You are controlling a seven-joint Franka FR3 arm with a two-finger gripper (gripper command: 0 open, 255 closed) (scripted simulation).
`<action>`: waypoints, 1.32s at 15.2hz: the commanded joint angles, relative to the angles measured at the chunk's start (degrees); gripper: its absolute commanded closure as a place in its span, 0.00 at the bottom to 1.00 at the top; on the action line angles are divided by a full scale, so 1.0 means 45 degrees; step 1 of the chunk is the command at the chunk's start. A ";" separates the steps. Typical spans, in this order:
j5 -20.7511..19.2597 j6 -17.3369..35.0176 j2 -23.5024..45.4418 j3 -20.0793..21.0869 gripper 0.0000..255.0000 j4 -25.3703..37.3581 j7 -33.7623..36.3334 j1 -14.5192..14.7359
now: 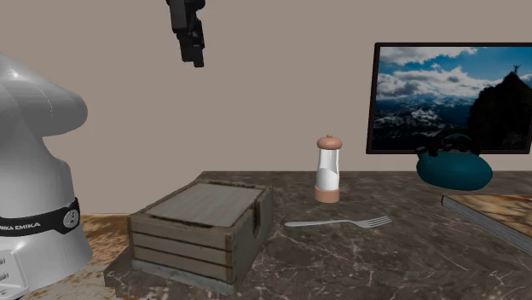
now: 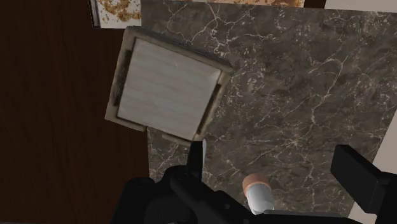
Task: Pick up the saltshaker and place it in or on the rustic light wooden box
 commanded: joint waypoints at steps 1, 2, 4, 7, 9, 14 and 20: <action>0.0000 0.0000 0.0000 0.0000 0.00 0.0000 0.0000 0.0000; 0.0043 0.0356 0.0443 0.0136 0.00 0.0096 0.0124 -0.0007; 0.0104 0.1036 0.1353 0.0405 0.00 0.0343 0.0375 -0.0034; 0.0125 0.1972 0.2767 0.0796 0.00 0.0846 0.0770 -0.0097; 0.0084 0.2532 0.3735 0.1043 0.00 0.1267 0.1051 -0.0147; -0.0230 0.3680 0.6217 0.1619 0.00 0.2613 0.1829 -0.0293; -0.1017 0.4525 0.9285 0.2130 0.00 0.4780 0.2912 -0.0361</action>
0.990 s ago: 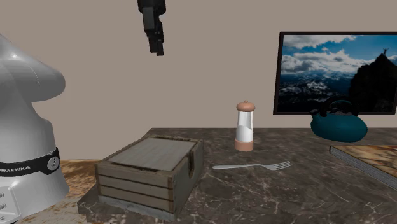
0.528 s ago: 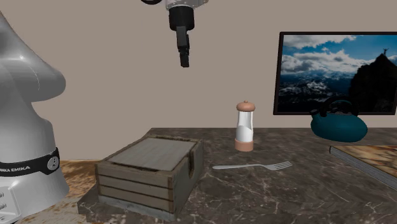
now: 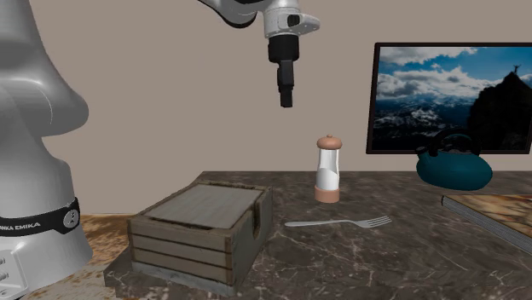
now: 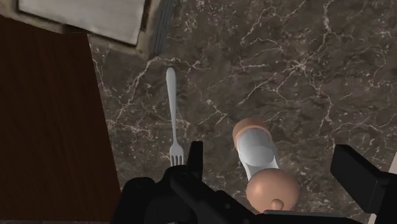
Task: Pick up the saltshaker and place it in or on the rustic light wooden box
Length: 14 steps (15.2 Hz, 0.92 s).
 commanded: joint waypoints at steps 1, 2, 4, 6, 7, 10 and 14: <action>-0.0311 0.0213 0.1009 0.0119 0.00 0.0768 0.0362 0.0006; -0.0483 0.0273 0.1532 0.0164 0.00 0.1209 0.0549 0.0031; -0.0841 0.0337 0.2586 0.0230 0.00 0.2151 0.0916 0.0104; -0.1202 0.0324 0.3653 0.0251 0.00 0.3178 0.1263 0.0222; -0.1379 0.0288 0.4193 0.0245 0.00 0.3727 0.1425 0.0298; -0.1877 0.0055 0.5850 0.0170 0.00 0.5538 0.1851 0.0581; -0.2133 0.0150 0.6838 0.0075 0.00 0.6394 0.2049 0.0769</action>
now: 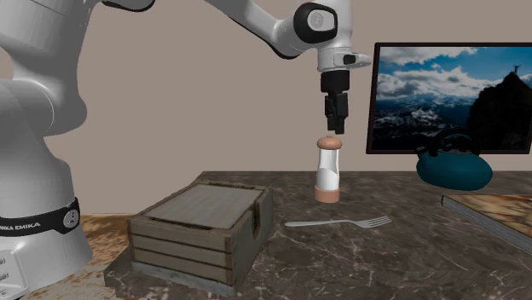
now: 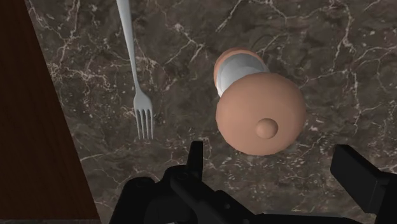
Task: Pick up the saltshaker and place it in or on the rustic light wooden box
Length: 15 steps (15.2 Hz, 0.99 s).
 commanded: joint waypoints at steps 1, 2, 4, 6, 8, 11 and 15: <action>-0.0057 0.0255 0.0182 -0.0023 0.00 -0.0074 0.0045 0.0023; -0.0075 0.0398 0.0240 -0.0032 0.00 -0.0161 0.0057 0.0025; -0.0113 0.0680 0.0362 -0.0050 0.00 -0.0325 0.0081 0.0030; -0.0144 0.0899 0.0464 -0.0066 0.00 -0.0444 0.0101 0.0035; -0.0144 0.0899 0.0464 -0.0066 0.00 -0.0444 0.0101 0.0035; -0.0144 0.0899 0.0464 -0.0066 0.00 -0.0444 0.0101 0.0035; -0.0144 0.0898 0.0463 -0.0066 1.00 -0.0445 0.0101 0.0035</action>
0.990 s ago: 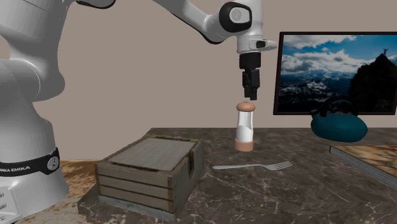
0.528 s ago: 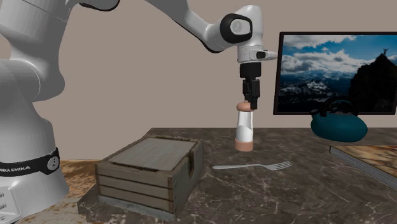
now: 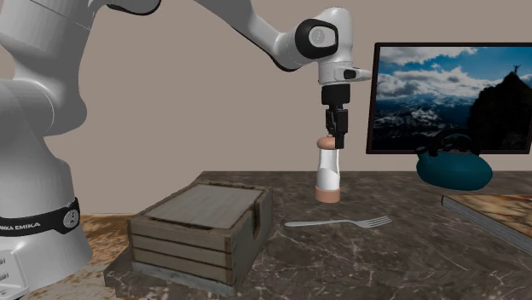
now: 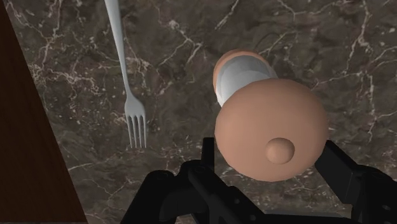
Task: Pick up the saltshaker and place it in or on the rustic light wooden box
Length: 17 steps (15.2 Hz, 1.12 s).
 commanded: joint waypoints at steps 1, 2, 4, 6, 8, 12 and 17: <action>0.0000 -0.0001 0.0005 0.0000 1.00 -0.0006 0.0001 0.0001; 0.0001 0.0001 0.0000 0.0000 1.00 -0.0013 -0.0001 -0.0001; 0.0003 0.0007 -0.0012 0.0002 1.00 -0.0032 0.0004 0.0001; 0.0003 0.0006 -0.0013 0.0002 1.00 -0.0031 0.0004 0.0001; 0.0000 -0.0001 0.0007 0.0000 1.00 -0.0003 -0.0001 0.0000; 0.0068 -0.0596 -0.0183 0.0032 1.00 0.0406 -0.0053 -0.0003; 0.0136 -0.1365 -0.0364 0.0065 1.00 0.1002 -0.0111 0.0005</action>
